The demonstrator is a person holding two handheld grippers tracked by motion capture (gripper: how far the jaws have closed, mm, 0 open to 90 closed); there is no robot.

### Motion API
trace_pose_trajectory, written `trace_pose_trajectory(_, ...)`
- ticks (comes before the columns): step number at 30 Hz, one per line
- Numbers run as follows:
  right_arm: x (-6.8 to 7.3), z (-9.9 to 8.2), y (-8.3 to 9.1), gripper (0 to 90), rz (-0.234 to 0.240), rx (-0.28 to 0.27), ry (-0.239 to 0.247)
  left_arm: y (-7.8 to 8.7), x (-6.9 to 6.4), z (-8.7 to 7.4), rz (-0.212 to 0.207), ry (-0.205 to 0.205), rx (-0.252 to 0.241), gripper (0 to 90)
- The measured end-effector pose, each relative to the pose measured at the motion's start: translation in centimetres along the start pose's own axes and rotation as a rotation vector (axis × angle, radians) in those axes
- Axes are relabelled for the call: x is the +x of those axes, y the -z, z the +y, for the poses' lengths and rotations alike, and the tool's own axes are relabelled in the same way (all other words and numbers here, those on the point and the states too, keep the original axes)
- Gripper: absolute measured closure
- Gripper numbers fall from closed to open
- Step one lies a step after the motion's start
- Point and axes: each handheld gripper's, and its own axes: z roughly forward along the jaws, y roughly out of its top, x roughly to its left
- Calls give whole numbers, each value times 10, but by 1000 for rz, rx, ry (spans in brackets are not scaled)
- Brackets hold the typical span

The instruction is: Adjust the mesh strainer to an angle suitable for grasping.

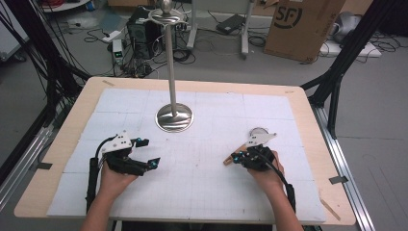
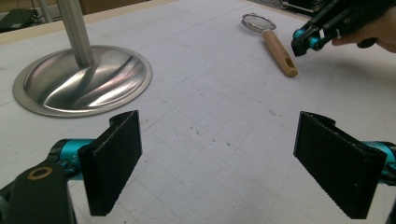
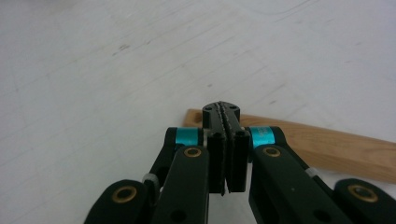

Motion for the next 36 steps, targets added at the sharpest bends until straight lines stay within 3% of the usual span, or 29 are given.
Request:
trace_pose_trajectory(5,-14,3,7,894,-47,-15,-36,0,-1,0,-1,0,-1,159)
trace_pose_trajectory(8,-29,7,8,894,-100,-6,-52,-1,0,0,-4,0,1,159)
trace_pose_trajectory(13,-46,9,7,895,-133,-13,-105,-2,0,-1,-4,-1,4,159)
trace_pose_trajectory(21,-65,10,3,895,-196,35,-135,-2,1,-2,-3,0,6,159)
trace_pose_trajectory(25,-69,6,-1,895,-199,45,-158,-2,1,-2,-4,0,9,160)
trace_pose_trajectory(30,-69,6,-4,896,-207,55,-140,-3,1,-3,-5,3,10,160)
trace_pose_trajectory(36,-73,3,-1,896,-221,62,-150,-4,0,-3,-6,5,8,161)
